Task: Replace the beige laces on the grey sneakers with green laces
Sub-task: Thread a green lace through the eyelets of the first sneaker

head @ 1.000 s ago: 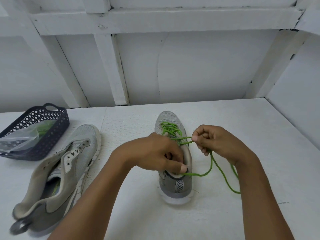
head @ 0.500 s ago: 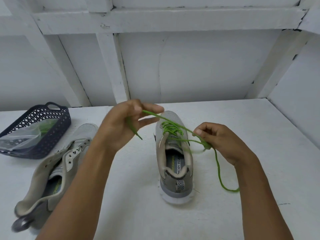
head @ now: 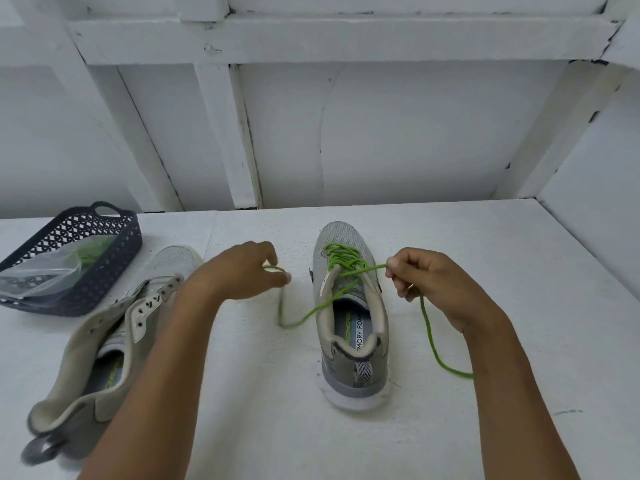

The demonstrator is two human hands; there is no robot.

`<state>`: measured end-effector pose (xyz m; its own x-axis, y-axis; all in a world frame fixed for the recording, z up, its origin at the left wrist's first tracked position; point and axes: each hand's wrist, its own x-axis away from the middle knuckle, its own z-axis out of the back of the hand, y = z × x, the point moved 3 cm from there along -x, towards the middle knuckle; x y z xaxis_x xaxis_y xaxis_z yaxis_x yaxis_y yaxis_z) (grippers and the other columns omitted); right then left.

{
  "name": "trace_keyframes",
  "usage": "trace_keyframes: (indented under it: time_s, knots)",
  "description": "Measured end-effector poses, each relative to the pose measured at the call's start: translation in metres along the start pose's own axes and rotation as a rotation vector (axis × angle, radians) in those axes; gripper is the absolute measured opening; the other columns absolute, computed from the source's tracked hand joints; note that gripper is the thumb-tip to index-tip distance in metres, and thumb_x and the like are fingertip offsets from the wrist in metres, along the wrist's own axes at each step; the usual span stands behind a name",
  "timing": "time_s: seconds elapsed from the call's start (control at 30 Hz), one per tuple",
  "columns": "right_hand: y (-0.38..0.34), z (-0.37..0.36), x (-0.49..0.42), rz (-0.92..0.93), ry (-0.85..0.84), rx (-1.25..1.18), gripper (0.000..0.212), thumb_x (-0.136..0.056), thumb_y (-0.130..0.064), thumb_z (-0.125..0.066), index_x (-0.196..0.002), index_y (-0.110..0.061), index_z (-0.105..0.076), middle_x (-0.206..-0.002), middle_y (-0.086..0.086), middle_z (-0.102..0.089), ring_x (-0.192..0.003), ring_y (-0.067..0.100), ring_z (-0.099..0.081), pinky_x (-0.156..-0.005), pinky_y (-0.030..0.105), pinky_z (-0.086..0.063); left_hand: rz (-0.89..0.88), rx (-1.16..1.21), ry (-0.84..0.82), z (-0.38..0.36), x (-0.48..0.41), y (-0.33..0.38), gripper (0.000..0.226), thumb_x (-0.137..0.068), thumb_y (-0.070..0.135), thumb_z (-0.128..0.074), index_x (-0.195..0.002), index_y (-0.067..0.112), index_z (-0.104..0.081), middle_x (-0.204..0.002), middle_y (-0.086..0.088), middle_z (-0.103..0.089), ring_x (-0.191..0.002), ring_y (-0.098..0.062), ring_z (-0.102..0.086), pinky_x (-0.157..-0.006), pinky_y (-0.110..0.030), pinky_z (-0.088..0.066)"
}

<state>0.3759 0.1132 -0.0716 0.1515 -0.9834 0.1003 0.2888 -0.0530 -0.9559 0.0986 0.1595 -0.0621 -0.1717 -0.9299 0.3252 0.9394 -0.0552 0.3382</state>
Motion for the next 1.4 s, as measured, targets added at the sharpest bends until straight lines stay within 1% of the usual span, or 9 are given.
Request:
trace_keyframes:
  time_s: [0.07,0.27,0.5,0.57,0.7,0.87,1.07,1.23,1.4]
  knots:
    - [-0.002,-0.002,-0.002,0.020,0.048,-0.011,0.023,-0.100,-0.021,-0.054,-0.082,-0.010,-0.065,-0.064,-0.004,-0.059,-0.064,0.011,-0.055,-0.063,0.026,-0.046,-0.073,0.072,0.056,-0.001,0.008,0.013,0.051,-0.089,0.059,-0.060,-0.126,0.024,-0.053,-0.131,0.003,-0.054,-0.119,-0.018,-0.052,-0.089,-0.032,-0.043]
    - [-0.001,-0.006,-0.006,0.011,0.089,-0.018,0.022,-0.100,-0.020,-0.054,-0.083,-0.011,-0.065,-0.067,-0.002,-0.061,-0.065,0.012,-0.056,-0.065,0.030,-0.046,-0.275,0.088,-0.142,-0.012,0.022,0.043,0.045,-0.073,0.069,-0.068,-0.087,0.025,-0.066,-0.093,0.011,-0.067,-0.093,-0.008,-0.062,-0.084,-0.035,-0.051]
    - [0.005,0.002,-0.002,0.003,0.055,0.072,0.021,-0.095,-0.026,-0.060,-0.087,-0.008,-0.066,-0.063,-0.006,-0.058,-0.063,0.008,-0.056,-0.065,0.027,-0.047,-0.343,0.022,-0.143,-0.004,0.029,0.049,0.021,-0.090,0.029,-0.063,-0.073,0.017,-0.067,-0.061,0.009,-0.057,-0.058,-0.006,-0.047,-0.060,-0.029,-0.041]
    - [0.006,0.005,-0.001,0.012,0.053,0.102,0.021,-0.094,-0.026,-0.062,-0.089,-0.006,-0.066,-0.060,-0.007,-0.057,-0.061,0.007,-0.055,-0.066,0.027,-0.047,-0.369,0.073,-0.074,0.002,0.032,0.052,0.016,-0.088,0.023,-0.061,-0.077,0.015,-0.069,-0.066,0.004,-0.062,-0.061,-0.014,-0.053,-0.059,-0.032,-0.045]
    - [0.004,0.011,0.003,0.074,0.162,0.044,0.018,-0.097,-0.021,-0.058,-0.086,-0.011,-0.068,-0.059,-0.007,-0.054,-0.059,0.007,-0.051,-0.065,0.027,-0.045,-0.354,0.581,0.157,0.018,0.026,0.045,0.020,-0.090,0.006,-0.056,-0.077,0.009,-0.070,-0.077,-0.003,-0.071,-0.071,-0.010,-0.063,-0.072,-0.032,-0.054]
    - [0.009,0.014,0.001,0.053,0.222,0.119,0.018,-0.097,-0.021,-0.059,-0.082,-0.017,-0.068,-0.062,-0.008,-0.060,-0.060,0.004,-0.055,-0.064,0.025,-0.045,-0.157,0.208,0.105,0.008,0.003,0.018,0.019,-0.090,0.022,-0.062,-0.072,0.015,-0.064,-0.067,0.001,-0.061,-0.060,-0.014,-0.049,-0.059,-0.028,-0.041]
    - [0.014,0.021,0.008,0.044,0.245,0.152,0.019,-0.095,-0.020,-0.060,-0.078,-0.020,-0.068,-0.062,-0.008,-0.059,-0.063,0.004,-0.054,-0.066,0.026,-0.045,-0.143,0.047,0.022,0.002,-0.005,0.020,0.020,-0.091,0.027,-0.063,-0.079,0.012,-0.065,-0.075,-0.002,-0.063,-0.066,-0.014,-0.052,-0.061,-0.027,-0.040]
    - [0.013,0.024,0.013,-0.029,0.104,0.181,0.020,-0.092,-0.034,-0.064,-0.081,-0.018,-0.069,-0.064,-0.008,-0.061,-0.065,0.004,-0.056,-0.069,0.027,-0.046,-0.275,0.106,0.195,0.010,0.004,0.036,0.010,-0.093,0.032,-0.065,-0.099,0.024,-0.062,-0.099,0.014,-0.061,-0.089,-0.010,-0.061,-0.074,-0.026,-0.048]
    - [0.031,0.041,0.018,-0.197,0.064,0.415,0.014,-0.088,-0.031,-0.071,-0.081,-0.019,-0.067,-0.078,-0.005,-0.064,-0.075,0.011,-0.058,-0.066,0.025,-0.042,-0.518,0.282,0.263,0.011,0.027,0.080,0.006,-0.092,0.022,-0.064,-0.091,0.028,-0.065,-0.089,0.011,-0.066,-0.080,-0.012,-0.060,-0.067,-0.026,-0.048]
